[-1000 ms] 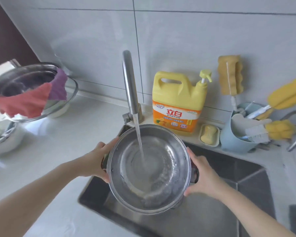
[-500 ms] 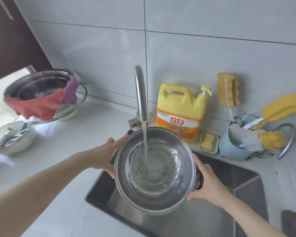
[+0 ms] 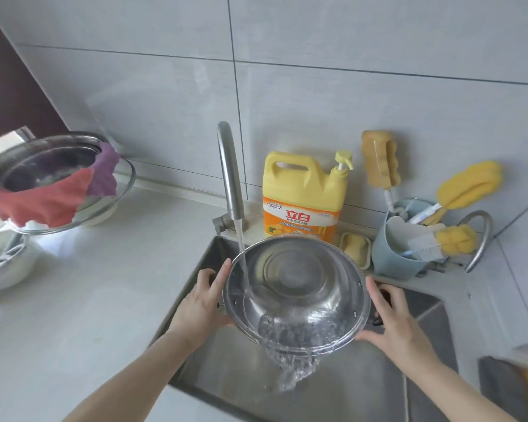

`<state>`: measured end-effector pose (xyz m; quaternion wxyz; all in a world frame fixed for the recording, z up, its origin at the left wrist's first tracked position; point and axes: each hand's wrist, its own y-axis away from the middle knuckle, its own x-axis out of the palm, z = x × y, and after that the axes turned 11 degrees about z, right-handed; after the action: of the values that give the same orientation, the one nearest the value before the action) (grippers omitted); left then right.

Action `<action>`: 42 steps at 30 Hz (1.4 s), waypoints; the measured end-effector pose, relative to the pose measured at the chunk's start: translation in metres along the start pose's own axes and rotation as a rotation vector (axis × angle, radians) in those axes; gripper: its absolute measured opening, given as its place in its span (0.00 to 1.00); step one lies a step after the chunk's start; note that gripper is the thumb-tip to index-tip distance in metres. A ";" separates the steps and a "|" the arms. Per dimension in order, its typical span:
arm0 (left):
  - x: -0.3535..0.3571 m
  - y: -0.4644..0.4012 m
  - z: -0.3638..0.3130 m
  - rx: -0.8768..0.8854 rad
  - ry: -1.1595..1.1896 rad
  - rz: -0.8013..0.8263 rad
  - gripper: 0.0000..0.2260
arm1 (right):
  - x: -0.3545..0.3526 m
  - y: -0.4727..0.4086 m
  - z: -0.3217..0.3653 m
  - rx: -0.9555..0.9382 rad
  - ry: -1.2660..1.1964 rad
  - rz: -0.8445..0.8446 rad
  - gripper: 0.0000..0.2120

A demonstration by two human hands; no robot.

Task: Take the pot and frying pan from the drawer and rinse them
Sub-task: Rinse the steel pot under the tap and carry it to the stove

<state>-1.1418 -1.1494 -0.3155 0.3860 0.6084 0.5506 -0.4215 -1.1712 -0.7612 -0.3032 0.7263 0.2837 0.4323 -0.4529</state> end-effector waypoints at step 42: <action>-0.068 -0.021 0.013 -0.221 0.203 1.015 0.61 | -0.045 -0.052 0.001 0.177 -0.315 0.801 0.61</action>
<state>-1.1661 -1.1827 -0.2562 0.5479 0.7920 0.2625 -0.0602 -1.2276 -0.7658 -0.2637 0.8745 0.4175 0.1315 -0.2088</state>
